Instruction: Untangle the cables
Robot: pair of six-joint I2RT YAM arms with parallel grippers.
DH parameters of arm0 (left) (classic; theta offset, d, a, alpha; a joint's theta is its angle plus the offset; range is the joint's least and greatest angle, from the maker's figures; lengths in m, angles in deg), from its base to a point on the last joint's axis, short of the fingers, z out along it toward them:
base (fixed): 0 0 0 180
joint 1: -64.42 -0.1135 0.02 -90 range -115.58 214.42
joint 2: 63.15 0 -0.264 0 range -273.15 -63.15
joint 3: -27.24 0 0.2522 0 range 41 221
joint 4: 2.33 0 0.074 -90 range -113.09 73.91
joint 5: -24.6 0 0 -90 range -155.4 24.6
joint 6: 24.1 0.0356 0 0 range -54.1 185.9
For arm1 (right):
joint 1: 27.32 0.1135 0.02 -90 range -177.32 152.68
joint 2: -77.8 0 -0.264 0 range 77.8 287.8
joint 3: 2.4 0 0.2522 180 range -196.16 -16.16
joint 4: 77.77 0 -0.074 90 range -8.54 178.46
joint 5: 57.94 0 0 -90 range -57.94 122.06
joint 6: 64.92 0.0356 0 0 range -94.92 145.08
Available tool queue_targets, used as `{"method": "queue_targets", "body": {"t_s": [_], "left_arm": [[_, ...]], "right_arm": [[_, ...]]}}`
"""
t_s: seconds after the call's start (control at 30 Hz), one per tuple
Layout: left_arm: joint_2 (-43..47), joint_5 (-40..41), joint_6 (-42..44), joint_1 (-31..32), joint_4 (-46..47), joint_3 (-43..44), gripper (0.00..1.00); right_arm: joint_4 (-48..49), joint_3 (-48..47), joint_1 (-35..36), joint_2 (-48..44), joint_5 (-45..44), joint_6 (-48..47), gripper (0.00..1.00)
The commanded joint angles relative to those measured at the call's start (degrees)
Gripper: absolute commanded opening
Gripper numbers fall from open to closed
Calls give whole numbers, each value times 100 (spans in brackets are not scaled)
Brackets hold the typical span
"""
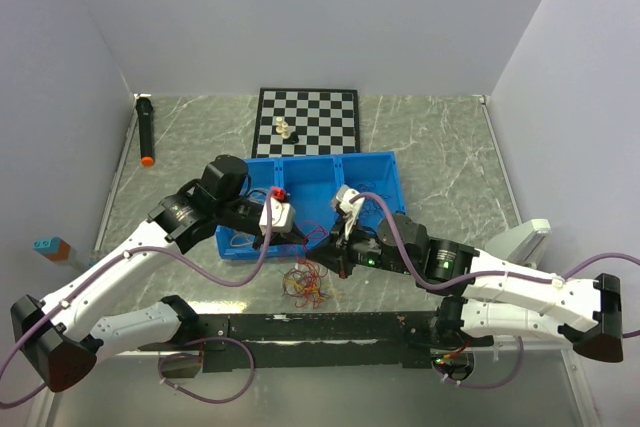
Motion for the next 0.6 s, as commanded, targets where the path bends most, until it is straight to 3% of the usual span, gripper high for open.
{"method": "queue_targets", "body": {"t_s": [0.0,0.2,0.57], "left_arm": [[66,-63,-139,34,335,-11,1],[224,271,-96,-54,291,226,1],[304,307,-122,-221,-78,1403,1]], "right_arm": [[299,-349,2,-11,1,-79,0],[-43,-16,-15,-564,-411,34,32],[-553,837,-42,-1523,-790,518,55]]}}
